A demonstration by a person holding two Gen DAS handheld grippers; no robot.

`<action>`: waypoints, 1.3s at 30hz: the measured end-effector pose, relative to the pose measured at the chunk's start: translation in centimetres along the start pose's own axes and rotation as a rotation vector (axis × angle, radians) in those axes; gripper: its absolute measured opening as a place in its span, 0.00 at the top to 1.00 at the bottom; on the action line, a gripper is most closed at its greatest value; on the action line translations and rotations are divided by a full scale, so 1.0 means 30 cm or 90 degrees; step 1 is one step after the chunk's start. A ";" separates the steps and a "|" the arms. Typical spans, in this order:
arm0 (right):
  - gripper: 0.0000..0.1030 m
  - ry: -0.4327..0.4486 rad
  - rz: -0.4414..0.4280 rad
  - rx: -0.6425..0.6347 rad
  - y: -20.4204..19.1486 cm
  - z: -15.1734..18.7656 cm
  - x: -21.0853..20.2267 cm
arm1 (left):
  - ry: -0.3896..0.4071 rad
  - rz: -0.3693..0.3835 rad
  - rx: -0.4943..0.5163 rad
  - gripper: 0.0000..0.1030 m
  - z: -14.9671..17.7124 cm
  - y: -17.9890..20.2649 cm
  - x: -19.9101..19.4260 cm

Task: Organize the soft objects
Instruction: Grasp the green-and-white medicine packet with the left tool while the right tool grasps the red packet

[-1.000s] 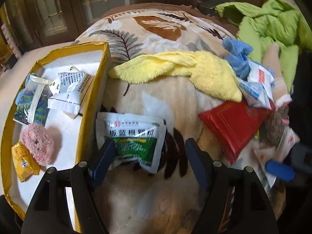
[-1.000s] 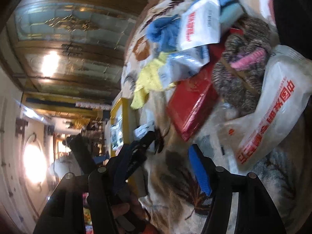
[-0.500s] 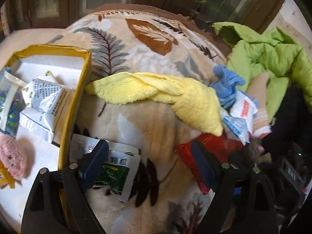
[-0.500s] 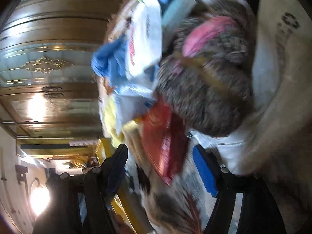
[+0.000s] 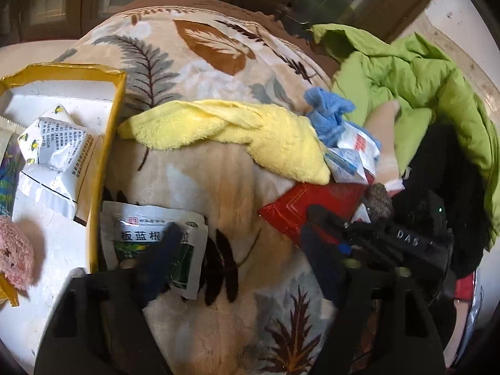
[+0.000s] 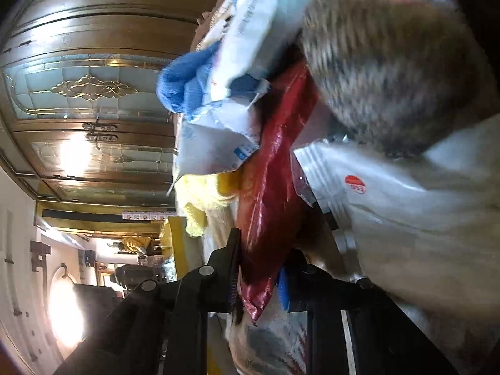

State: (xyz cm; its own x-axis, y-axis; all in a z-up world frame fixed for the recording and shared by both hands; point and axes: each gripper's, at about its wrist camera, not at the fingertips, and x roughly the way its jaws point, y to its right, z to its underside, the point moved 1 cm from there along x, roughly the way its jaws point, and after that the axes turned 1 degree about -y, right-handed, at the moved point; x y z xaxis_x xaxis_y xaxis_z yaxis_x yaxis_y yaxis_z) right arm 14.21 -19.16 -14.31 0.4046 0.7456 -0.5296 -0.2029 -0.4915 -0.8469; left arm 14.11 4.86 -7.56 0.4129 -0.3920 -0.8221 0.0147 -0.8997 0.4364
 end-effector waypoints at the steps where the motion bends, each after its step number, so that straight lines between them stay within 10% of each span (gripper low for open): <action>1: 0.81 0.000 -0.004 0.001 -0.001 0.004 -0.014 | -0.028 0.026 -0.024 0.74 0.002 -0.010 0.018; 17: 0.77 -0.030 -0.020 0.020 0.037 -0.020 -0.005 | 0.032 -0.103 -0.114 0.71 0.074 -0.055 0.042; 28: 0.76 -0.038 -0.020 0.013 0.059 -0.042 0.025 | 0.099 -0.027 -0.235 0.30 0.050 -0.131 0.061; 39: 0.77 -0.020 -0.018 -0.004 0.081 -0.063 0.026 | 0.130 0.073 -0.358 0.30 -0.004 -0.211 0.072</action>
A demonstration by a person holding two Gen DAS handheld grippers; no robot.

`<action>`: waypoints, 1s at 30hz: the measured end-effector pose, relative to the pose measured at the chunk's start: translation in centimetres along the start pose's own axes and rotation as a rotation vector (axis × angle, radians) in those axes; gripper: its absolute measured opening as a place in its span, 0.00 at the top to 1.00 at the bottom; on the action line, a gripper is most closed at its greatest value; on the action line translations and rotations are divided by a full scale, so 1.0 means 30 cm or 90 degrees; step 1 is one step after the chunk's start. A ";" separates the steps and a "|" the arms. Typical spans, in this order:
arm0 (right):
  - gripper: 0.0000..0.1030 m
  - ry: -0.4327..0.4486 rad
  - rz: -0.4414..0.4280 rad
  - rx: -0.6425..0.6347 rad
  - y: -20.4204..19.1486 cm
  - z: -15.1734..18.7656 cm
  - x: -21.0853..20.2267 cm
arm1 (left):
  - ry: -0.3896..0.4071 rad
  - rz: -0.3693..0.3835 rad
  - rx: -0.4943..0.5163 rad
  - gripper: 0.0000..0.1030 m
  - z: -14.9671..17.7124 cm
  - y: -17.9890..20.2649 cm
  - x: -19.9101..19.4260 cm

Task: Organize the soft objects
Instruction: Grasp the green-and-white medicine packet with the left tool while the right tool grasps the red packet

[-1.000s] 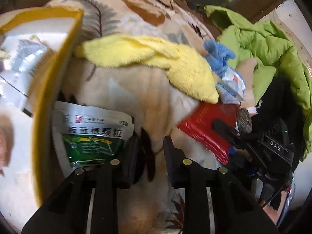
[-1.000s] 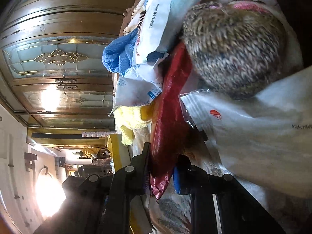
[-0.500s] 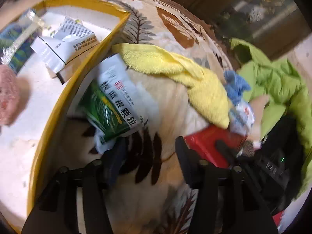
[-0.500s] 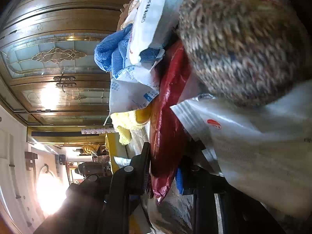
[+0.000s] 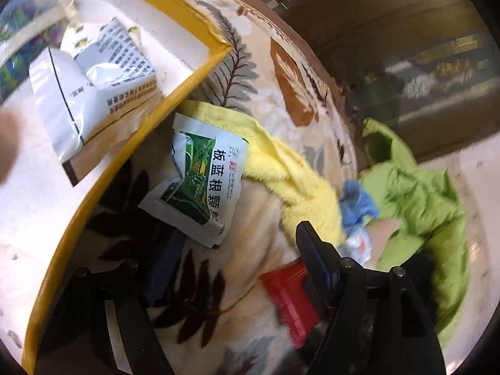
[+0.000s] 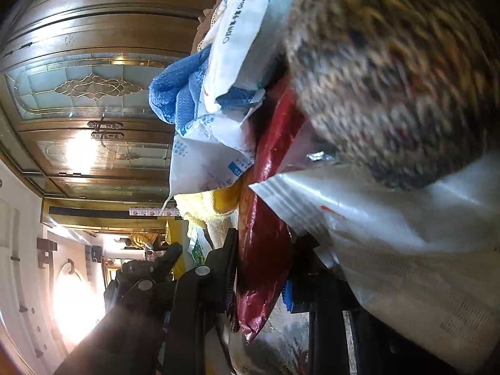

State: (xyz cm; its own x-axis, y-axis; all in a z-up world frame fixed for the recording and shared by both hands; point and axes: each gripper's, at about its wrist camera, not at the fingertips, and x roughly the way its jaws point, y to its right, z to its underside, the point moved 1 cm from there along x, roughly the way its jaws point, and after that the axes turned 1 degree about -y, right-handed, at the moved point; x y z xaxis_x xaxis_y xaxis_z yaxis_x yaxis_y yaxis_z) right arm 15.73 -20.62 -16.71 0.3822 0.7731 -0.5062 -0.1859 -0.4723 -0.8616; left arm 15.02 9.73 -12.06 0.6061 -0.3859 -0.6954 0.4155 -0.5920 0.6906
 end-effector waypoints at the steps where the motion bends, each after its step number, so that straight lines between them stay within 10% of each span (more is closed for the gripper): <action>1: 0.77 0.000 -0.001 0.001 0.007 -0.004 -0.003 | -0.009 -0.002 -0.009 0.30 -0.008 -0.002 0.009; 10: 0.78 -0.003 -0.001 0.001 0.002 -0.001 0.000 | 0.025 -0.026 -0.058 0.30 -0.039 0.017 0.027; 14: 0.79 -0.002 0.006 -0.005 -0.014 -0.001 0.005 | 0.035 -0.044 -0.074 0.73 -0.049 0.000 0.035; 30: 0.82 -0.013 -0.047 -0.014 -0.074 0.064 -0.079 | -0.013 0.002 -0.032 0.89 0.011 0.002 -0.015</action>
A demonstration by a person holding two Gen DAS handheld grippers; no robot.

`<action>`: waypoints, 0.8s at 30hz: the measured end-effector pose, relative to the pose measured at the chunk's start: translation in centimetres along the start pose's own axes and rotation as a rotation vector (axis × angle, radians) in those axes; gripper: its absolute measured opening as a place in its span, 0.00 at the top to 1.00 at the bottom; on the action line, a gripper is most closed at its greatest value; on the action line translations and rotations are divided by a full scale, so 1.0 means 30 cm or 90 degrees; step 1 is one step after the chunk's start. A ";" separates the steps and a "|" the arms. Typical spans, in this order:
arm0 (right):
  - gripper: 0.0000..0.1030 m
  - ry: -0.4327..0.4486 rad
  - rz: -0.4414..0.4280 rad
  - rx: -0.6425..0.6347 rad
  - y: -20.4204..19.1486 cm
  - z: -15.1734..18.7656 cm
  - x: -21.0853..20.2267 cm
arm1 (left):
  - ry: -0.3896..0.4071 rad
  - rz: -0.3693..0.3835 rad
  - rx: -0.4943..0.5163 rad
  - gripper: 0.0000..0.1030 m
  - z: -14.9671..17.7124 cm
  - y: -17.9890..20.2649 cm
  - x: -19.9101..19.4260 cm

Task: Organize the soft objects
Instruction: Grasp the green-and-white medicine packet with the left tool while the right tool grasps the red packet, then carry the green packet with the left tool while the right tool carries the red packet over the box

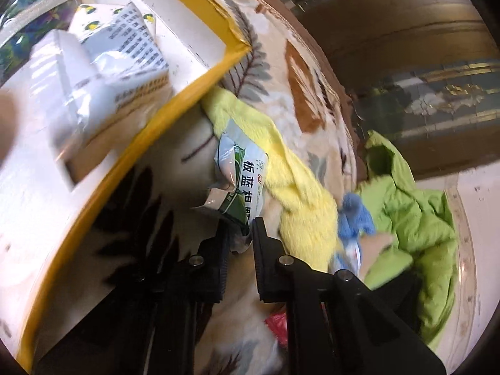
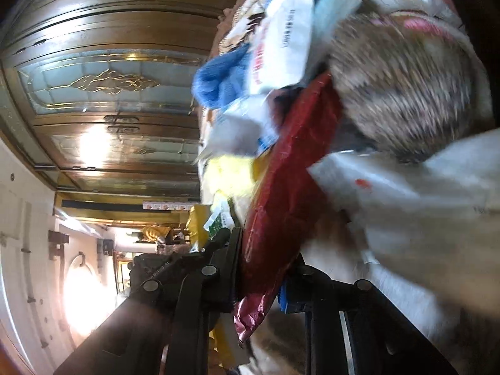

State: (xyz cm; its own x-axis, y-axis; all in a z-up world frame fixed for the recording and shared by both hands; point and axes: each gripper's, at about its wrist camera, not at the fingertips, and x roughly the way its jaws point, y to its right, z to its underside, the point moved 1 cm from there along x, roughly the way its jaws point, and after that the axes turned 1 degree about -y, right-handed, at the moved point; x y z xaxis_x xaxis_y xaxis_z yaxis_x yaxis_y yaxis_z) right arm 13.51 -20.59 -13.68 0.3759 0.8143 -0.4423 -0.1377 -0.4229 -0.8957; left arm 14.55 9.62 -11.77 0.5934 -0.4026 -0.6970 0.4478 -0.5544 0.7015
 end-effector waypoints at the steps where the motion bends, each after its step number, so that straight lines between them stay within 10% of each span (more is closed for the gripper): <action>1: 0.82 -0.003 -0.005 -0.001 -0.006 0.007 -0.007 | -0.002 0.001 0.014 0.89 0.012 0.005 -0.016; 12: 0.83 -0.031 -0.048 -0.046 -0.107 0.093 -0.073 | 0.019 0.013 0.149 0.89 0.070 0.091 -0.207; 24: 0.83 -0.078 -0.111 -0.116 -0.321 0.171 -0.061 | 0.038 0.055 0.160 0.89 0.049 0.087 -0.416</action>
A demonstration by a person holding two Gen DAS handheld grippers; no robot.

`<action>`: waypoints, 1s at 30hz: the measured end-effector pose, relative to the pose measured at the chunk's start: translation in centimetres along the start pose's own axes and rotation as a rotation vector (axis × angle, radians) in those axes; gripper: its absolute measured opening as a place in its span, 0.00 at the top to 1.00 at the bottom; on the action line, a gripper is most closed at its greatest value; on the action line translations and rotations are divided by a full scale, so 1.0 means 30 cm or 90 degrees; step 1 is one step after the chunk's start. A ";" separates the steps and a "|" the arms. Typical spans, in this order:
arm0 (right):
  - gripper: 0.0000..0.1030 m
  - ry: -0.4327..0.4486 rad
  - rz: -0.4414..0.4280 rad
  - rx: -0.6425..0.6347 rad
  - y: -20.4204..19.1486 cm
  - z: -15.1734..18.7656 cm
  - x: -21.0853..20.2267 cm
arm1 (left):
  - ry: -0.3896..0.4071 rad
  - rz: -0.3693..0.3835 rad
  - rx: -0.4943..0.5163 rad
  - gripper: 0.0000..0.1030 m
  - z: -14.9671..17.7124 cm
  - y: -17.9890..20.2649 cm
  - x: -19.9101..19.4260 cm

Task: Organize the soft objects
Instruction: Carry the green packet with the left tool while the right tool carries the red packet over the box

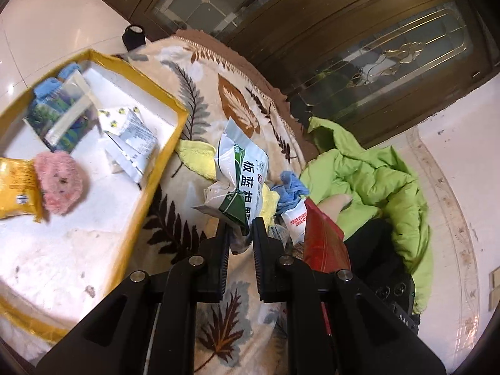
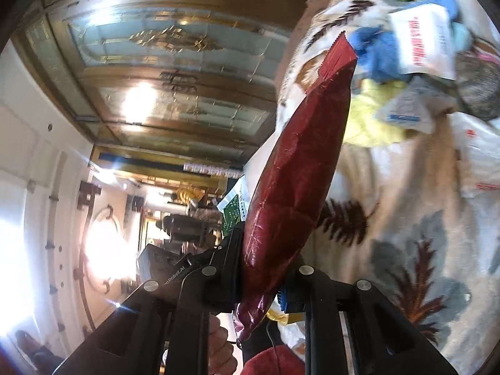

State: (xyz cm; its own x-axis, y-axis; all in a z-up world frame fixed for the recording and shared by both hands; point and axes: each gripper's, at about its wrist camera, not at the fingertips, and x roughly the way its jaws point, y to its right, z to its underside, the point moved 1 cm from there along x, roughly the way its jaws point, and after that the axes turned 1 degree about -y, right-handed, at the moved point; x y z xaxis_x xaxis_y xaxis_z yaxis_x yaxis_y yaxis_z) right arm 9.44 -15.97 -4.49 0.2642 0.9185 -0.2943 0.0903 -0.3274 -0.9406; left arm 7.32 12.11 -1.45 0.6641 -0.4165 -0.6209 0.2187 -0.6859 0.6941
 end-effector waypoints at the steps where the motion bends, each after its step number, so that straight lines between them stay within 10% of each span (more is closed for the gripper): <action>1: 0.83 -0.009 -0.003 -0.006 -0.016 -0.001 0.018 | 0.004 -0.002 0.006 0.89 -0.001 0.000 -0.017; 14: 0.83 -0.147 -0.011 -0.061 -0.099 0.009 0.393 | 0.084 -0.148 0.085 0.89 -0.134 -0.153 -0.180; 30: 0.82 -0.264 0.084 -0.099 -0.049 0.027 0.776 | 0.069 -0.305 0.130 0.89 -0.238 -0.377 -0.036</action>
State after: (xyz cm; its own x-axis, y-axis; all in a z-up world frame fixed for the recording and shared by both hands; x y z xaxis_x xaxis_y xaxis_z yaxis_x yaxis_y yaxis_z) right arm 14.69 6.07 -10.08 -0.1198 0.8677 -0.4824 0.2327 -0.4479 -0.8633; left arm 9.23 24.59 -6.03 0.5961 0.0293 -0.8024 0.3801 -0.8906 0.2498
